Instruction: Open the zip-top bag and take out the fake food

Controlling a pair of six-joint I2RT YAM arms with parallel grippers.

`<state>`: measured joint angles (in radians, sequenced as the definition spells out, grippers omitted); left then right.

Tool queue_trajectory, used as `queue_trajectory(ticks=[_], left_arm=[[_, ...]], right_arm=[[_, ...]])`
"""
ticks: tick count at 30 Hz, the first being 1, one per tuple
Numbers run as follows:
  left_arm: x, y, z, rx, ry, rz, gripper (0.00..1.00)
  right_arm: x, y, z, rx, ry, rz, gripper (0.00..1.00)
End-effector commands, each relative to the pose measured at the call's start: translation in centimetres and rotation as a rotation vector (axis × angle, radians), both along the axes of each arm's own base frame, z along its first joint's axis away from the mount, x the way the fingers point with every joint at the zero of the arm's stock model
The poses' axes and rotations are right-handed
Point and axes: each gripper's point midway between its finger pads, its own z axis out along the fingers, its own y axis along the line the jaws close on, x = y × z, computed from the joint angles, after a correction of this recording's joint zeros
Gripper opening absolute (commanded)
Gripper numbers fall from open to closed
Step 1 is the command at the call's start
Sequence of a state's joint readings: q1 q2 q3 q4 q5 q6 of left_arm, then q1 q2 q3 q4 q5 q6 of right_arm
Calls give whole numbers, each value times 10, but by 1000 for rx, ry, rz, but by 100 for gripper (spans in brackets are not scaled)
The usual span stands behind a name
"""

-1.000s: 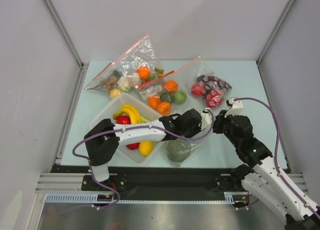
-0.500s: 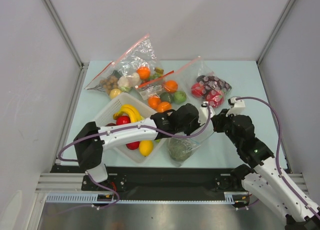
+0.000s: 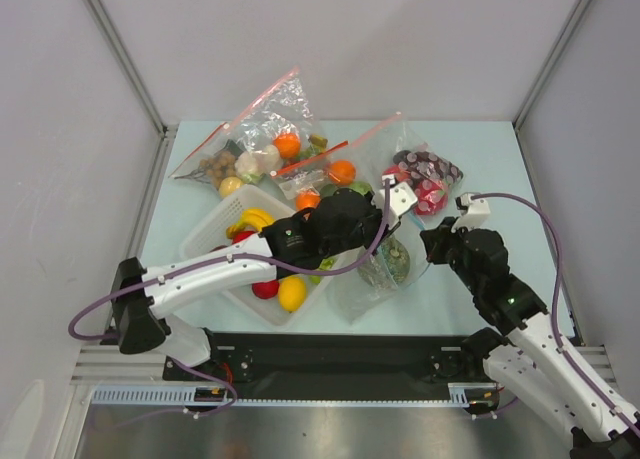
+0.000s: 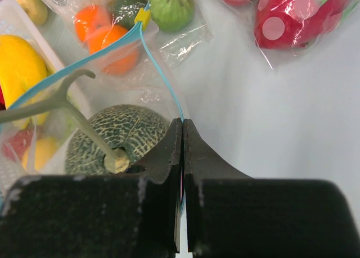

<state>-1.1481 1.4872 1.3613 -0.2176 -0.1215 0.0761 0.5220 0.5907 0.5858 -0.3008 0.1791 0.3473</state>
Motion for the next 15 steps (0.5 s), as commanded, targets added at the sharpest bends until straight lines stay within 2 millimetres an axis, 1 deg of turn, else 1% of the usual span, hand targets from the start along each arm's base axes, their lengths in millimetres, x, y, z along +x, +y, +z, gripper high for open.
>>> queue_trajectory(ticks=[1, 3, 4, 5, 9, 13, 15], left_arm=[[2, -5, 60, -160, -73, 6, 0], [5, -7, 62, -159, -88, 6, 0], [5, -10, 71, -175, -98, 4, 0], [7, -12, 68, -167, -103, 2, 0], [10, -17, 81, -191, -120, 1, 0], [10, -18, 103, -234, -150, -2, 0], [12, -21, 109, -240, -165, -2, 0]], right_arm=[[6, 2, 20, 36, -51, -14, 0], [6, 3, 20, 36, -51, -12, 0], [6, 3, 18, 34, -45, -10, 0], [6, 4, 19, 37, -49, -10, 0], [6, 4, 18, 34, -47, -11, 0], [6, 5, 16, 32, -43, -5, 0], [6, 7, 18, 41, -46, 1, 0]])
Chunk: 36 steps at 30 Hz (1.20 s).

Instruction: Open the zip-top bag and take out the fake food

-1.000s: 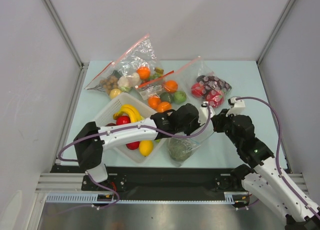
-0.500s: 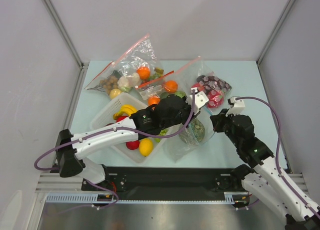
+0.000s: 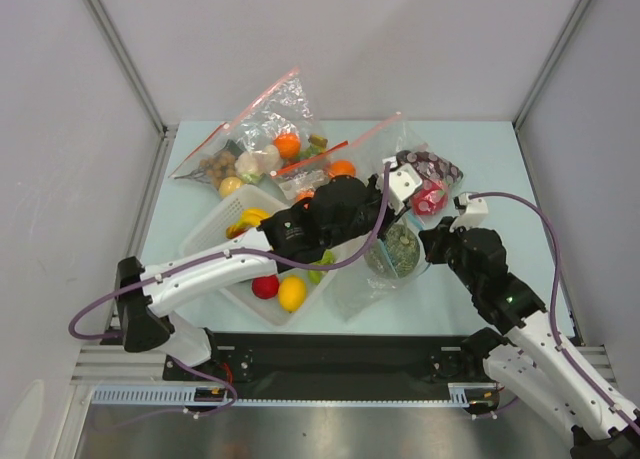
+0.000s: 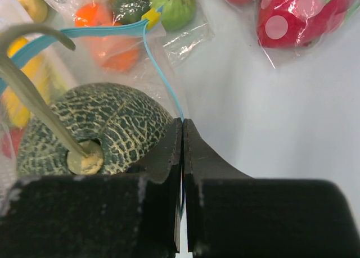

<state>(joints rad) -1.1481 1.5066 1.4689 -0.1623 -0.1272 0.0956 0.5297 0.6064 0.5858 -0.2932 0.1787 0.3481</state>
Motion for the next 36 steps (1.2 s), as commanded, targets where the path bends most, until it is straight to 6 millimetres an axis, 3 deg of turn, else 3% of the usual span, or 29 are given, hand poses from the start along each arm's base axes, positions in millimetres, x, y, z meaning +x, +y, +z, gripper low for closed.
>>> queue_trajectory(ticks=[1, 12, 21, 32, 36], left_arm=[[5, -7, 62, -131, -99, 0, 0], [13, -10, 86, -147, -153, 19, 0], [19, 0, 119, -193, -199, 48, 1], [30, 24, 148, -224, -252, 110, 0], [36, 44, 171, -264, -290, 168, 0]], right_arm=[[4, 5, 20, 47, -52, -2, 0], [2, 3, 11, 29, -32, -10, 0], [4, 4, 11, 32, -33, -9, 0], [3, 2, 14, 29, -41, -16, 0], [3, 2, 15, 29, -40, -15, 0]])
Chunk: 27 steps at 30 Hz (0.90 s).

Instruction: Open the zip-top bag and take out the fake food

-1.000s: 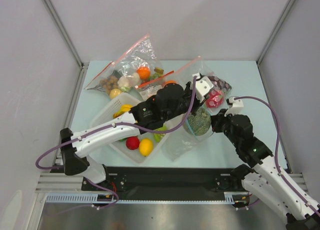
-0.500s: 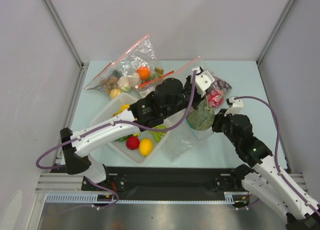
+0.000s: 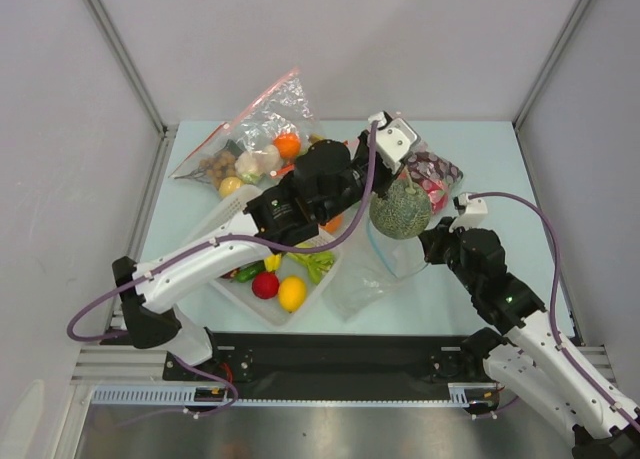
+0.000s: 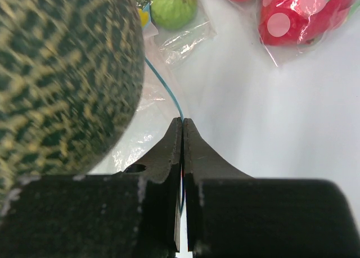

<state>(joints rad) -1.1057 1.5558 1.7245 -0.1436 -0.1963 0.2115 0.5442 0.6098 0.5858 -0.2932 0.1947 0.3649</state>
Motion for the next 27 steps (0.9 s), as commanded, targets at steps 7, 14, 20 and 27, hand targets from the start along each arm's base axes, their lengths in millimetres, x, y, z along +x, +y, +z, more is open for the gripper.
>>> queue_trajectory(ticks=[7, 14, 20, 27], left_arm=[[3, 85, 95, -213, -135, 147, 0], [6, 136, 80, -222, -102, 283, 0], [4, 177, 12, -156, 42, 413, 0], [-3, 206, -83, -69, 223, 534, 0]], right_arm=[[3, 0, 16, 21, -49, -9, 0], [3, 2, 18, 27, -51, -2, 0], [3, 2, 20, 27, -57, -1, 0], [4, 5, 20, 27, -52, 9, 0]])
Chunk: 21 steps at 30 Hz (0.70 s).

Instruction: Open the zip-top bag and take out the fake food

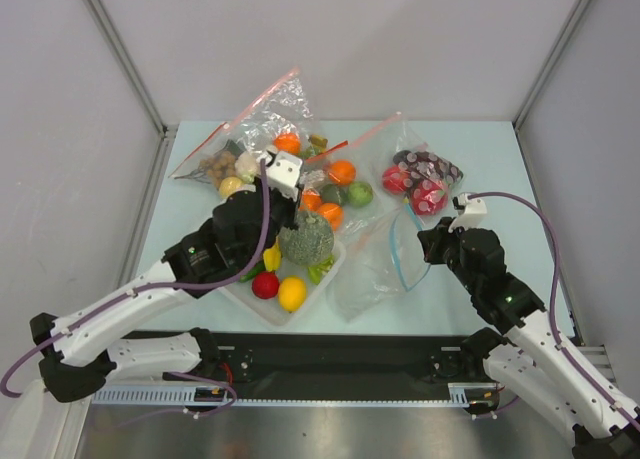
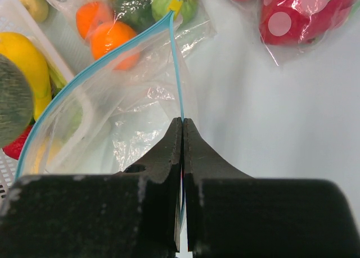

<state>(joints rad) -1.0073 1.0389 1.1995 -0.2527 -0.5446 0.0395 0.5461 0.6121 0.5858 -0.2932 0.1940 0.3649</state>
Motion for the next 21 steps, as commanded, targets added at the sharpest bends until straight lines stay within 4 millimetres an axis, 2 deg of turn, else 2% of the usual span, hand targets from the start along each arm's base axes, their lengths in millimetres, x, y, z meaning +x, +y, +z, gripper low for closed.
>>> queue_trajectory(ticks=[1, 12, 18, 21], left_arm=[[-2, 21, -23, -41, 68, 94, 0], [2, 17, -85, 66, 151, 121, 0], [1, 4, -114, 117, 216, 81, 0], [1, 3, -119, 124, 228, 82, 0]], right_arm=[[4, 5, 20, 30, -53, 11, 0], [-1, 3, 23, 39, -55, 7, 0], [-2, 3, 22, 36, -53, 9, 0], [-1, 3, 22, 36, -55, 6, 0]])
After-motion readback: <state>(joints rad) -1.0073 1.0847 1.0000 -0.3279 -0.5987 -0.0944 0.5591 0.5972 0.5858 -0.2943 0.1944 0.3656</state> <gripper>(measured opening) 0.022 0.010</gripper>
